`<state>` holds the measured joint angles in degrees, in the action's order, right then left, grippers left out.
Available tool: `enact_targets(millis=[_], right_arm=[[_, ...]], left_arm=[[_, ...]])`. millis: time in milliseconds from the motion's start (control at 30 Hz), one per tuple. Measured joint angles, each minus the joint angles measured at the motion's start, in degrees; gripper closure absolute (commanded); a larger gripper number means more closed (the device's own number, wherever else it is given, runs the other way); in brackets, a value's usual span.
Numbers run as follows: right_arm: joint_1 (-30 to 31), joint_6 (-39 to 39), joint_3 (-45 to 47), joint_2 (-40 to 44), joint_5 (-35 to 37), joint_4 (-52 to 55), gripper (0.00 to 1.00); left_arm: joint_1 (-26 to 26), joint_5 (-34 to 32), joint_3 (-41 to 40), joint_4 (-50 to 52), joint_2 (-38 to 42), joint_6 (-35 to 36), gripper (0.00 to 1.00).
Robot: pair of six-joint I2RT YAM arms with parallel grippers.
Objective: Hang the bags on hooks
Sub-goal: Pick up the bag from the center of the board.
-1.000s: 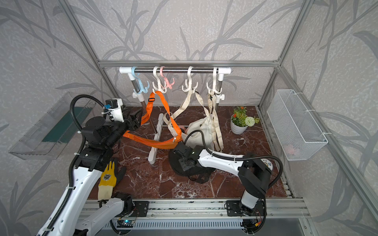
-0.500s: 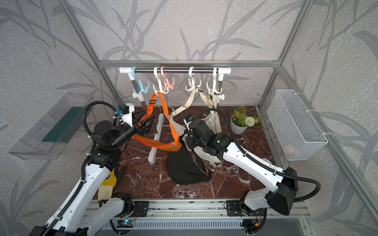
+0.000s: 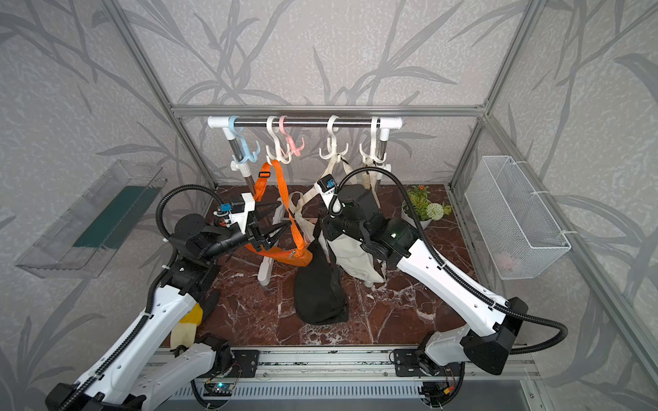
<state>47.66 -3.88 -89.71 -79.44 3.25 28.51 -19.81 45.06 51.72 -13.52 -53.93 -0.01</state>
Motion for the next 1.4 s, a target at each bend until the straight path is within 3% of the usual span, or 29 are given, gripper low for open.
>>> enact_targets(millis=[167,500,1067,1133,1233,1300,1400], right_arm=[[0.00,3.19,-2.80,0.42,-1.84,0.20,1.00],[-0.44,7.58,-6.03,3.13,-7.21,1.88,1.00],[-1.60,8.70,-7.96,8.39,-14.86,4.02,1.00],[-1.60,8.70,-8.07,9.20,-15.52,4.04,1.00],[-1.62,8.68,-8.07,10.51,-16.02,4.24,1.00],[-1.64,8.68,-8.07,11.34,-15.93,4.35,1.00],[-1.73,8.68,-8.07,12.55,-15.41,4.37,1.00]], left_arm=[[-6.21,-3.56,1.55,0.66,-3.37,3.34,0.29],[-9.51,-14.86,1.57,1.92,-7.39,8.41,0.29],[-15.34,-15.19,4.44,-2.56,-13.99,10.03,0.31],[-16.17,-15.15,5.49,-3.15,-15.21,9.86,0.43],[-17.05,-15.06,7.02,-3.87,-16.90,9.62,0.80],[-17.55,-15.02,8.09,-4.15,-17.62,8.90,0.99],[-17.92,-15.13,8.28,-5.60,-17.33,7.63,1.00]])
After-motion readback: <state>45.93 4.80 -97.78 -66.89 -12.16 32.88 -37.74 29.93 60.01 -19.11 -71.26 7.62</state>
